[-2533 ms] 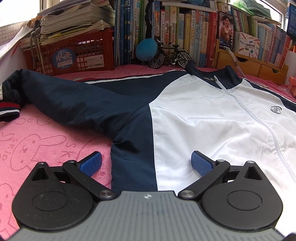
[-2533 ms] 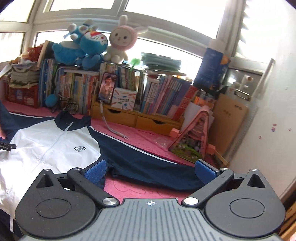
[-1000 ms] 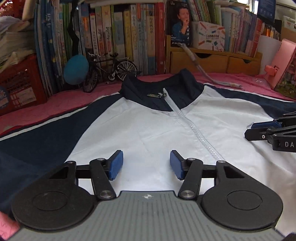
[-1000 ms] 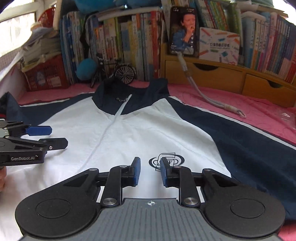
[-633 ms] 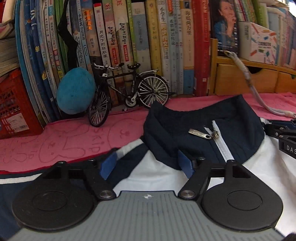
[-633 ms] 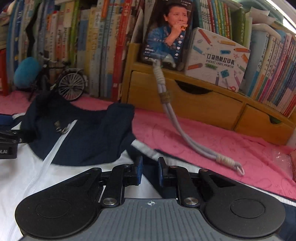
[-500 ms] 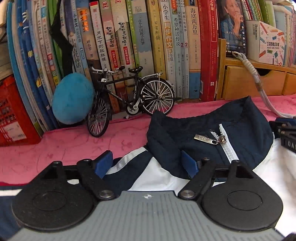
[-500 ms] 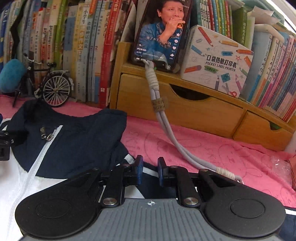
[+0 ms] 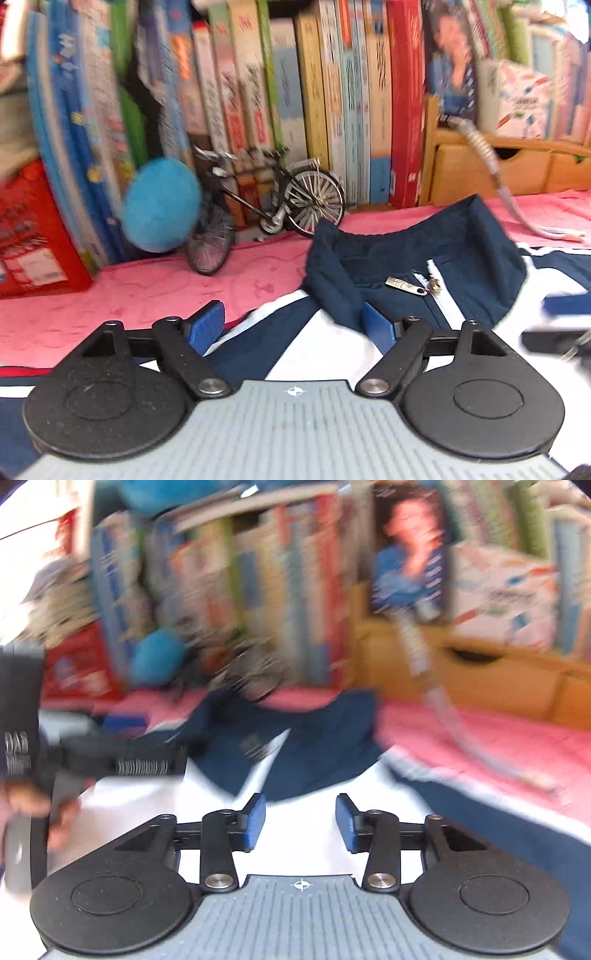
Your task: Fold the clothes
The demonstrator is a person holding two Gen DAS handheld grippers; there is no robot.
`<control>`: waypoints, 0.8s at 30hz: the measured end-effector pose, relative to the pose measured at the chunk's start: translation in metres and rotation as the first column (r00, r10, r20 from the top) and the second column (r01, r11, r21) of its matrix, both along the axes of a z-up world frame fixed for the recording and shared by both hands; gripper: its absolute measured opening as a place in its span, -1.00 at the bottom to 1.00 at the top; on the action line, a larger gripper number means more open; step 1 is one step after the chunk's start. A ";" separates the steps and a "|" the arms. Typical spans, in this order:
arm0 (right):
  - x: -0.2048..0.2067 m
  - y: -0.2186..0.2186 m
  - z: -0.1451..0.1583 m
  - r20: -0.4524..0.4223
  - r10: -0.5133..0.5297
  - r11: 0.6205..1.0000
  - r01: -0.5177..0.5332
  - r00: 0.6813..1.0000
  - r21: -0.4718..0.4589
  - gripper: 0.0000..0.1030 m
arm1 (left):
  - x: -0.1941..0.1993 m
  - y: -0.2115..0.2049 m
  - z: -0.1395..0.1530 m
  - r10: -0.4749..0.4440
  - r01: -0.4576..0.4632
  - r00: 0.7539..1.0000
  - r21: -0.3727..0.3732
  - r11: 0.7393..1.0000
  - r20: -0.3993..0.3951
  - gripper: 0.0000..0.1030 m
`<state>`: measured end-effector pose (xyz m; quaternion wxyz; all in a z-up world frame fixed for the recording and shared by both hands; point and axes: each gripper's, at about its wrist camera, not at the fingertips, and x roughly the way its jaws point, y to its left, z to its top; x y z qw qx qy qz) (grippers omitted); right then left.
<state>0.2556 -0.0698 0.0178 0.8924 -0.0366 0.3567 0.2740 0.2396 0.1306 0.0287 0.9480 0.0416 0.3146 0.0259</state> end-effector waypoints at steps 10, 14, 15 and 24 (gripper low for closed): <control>0.007 0.014 -0.023 0.100 -0.107 0.992 0.113 0.989 -0.062 0.36 | -0.129 0.087 0.003 0.293 -0.296 0.954 0.058 0.953 0.061 0.64; 0.008 0.013 -0.024 0.103 -0.124 0.989 0.131 0.987 -0.072 0.41 | -0.155 0.143 -0.004 0.481 -0.481 0.875 -0.003 0.877 0.051 0.64; 0.008 0.015 -0.023 0.111 -0.125 0.987 0.134 0.986 -0.083 0.43 | -0.159 0.156 -0.004 0.528 -0.527 0.847 -0.036 0.849 0.058 0.64; 0.008 0.015 -0.025 0.110 -0.143 0.984 0.153 0.984 -0.093 0.54 | -0.168 0.266 0.011 0.812 -0.735 0.584 -0.440 0.517 -0.022 0.79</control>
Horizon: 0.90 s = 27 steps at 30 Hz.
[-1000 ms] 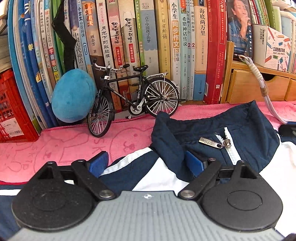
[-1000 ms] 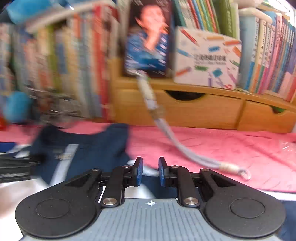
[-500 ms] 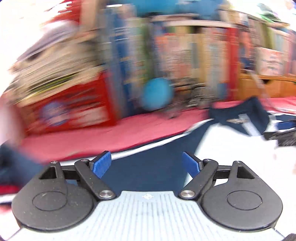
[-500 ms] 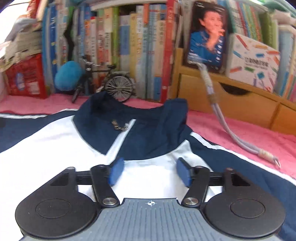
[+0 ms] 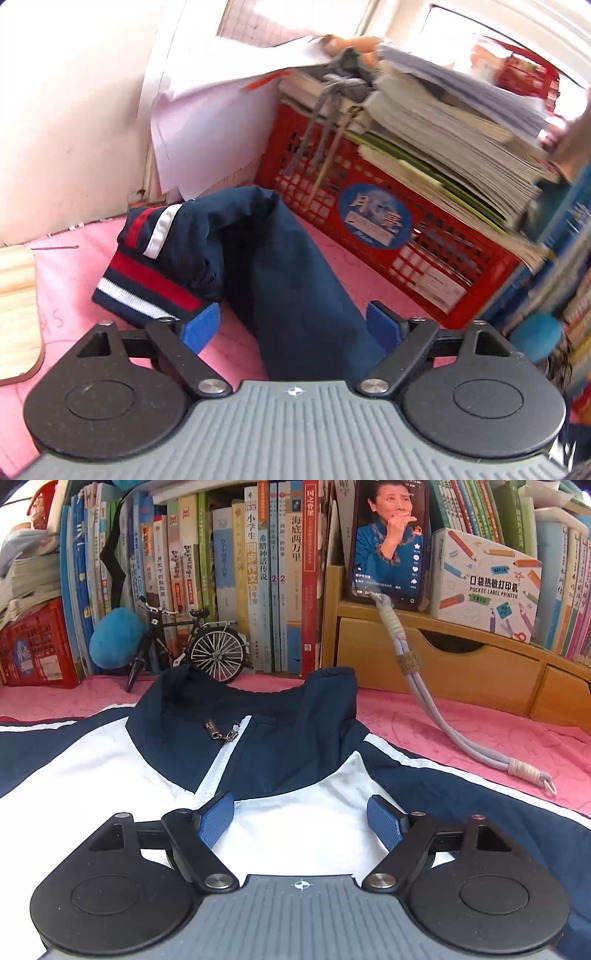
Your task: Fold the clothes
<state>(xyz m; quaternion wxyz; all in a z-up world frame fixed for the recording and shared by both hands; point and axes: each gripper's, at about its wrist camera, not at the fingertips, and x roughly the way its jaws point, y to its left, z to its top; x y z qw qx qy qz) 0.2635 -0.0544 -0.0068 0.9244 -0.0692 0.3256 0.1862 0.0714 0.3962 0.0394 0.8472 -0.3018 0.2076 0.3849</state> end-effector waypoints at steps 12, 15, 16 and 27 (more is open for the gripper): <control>0.001 -0.002 0.000 -0.007 -0.006 1.000 0.006 1.000 0.004 0.61 | 0.021 -0.001 0.039 0.097 -0.069 0.994 0.429 0.901 -0.043 -1.00; 0.002 -0.002 -0.001 -0.009 -0.007 1.000 0.007 1.000 0.006 0.62 | 0.020 -0.058 0.052 -0.129 0.206 0.978 0.716 0.667 -0.162 -0.99; 0.002 -0.002 -0.001 -0.009 -0.007 1.000 0.007 1.000 0.006 0.62 | 0.017 -0.073 0.052 -0.215 0.302 0.953 0.709 0.637 -0.212 -0.93; 0.003 -0.003 0.000 -0.013 -0.011 1.000 0.011 1.000 0.007 0.66 | -0.015 0.014 -0.011 0.170 -0.168 0.985 0.052 0.984 -0.036 0.39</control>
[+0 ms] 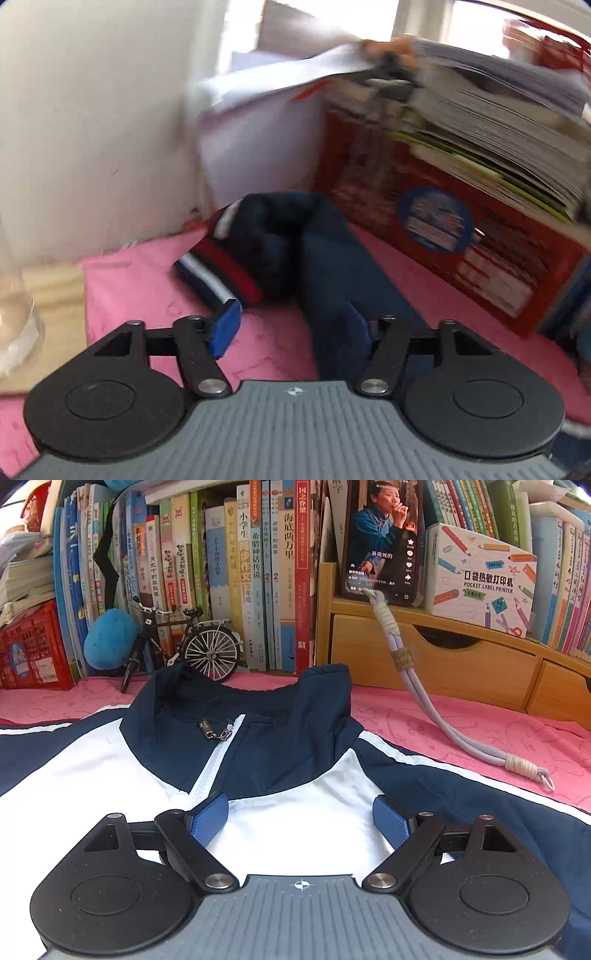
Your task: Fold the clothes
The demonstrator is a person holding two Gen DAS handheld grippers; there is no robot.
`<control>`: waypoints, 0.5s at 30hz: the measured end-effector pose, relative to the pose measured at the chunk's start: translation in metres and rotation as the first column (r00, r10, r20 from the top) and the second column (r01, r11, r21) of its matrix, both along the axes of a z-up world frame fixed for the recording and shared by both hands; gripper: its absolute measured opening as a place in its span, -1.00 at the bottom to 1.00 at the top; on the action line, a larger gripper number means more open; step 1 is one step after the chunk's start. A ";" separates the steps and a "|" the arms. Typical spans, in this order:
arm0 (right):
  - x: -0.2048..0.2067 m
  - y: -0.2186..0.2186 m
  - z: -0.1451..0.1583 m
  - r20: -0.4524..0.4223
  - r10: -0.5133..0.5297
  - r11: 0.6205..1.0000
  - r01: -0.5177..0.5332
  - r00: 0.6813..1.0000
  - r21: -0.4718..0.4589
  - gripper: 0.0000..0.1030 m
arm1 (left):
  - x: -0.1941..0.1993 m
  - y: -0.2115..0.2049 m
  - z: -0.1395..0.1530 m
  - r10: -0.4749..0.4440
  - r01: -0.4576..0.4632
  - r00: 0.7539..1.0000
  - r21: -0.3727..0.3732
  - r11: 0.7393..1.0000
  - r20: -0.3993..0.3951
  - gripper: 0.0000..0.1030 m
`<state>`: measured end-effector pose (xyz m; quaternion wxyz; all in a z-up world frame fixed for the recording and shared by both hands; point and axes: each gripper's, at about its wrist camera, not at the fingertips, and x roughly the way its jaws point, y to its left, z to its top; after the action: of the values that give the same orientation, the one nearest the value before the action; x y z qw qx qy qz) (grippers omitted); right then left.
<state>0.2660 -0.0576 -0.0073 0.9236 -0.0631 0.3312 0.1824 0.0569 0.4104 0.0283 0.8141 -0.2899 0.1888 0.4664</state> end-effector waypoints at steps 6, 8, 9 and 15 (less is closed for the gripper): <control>0.000 0.000 0.000 -0.001 -0.002 1.000 0.002 1.000 -0.001 0.67 | -0.015 0.048 -0.013 0.171 -0.123 0.963 -0.226 0.966 0.207 0.92; 0.000 0.001 0.000 -0.001 -0.003 1.000 0.003 1.000 -0.001 0.67 | -0.018 0.055 -0.015 0.203 -0.132 0.944 -0.267 0.955 0.259 0.95; 0.000 0.001 0.000 -0.001 -0.004 1.000 0.004 1.000 0.000 0.67 | -0.018 0.058 -0.015 0.210 -0.130 0.938 -0.280 0.951 0.277 0.96; -0.001 0.001 0.000 -0.001 -0.007 1.000 0.007 1.000 0.000 0.67 | 0.025 0.075 -0.011 0.146 -0.126 0.984 -0.182 0.975 0.099 1.00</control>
<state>0.2654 -0.0563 -0.0072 0.9241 -0.0617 0.3320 0.1790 0.0815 0.4856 0.0169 0.7610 -0.3980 0.1627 0.4858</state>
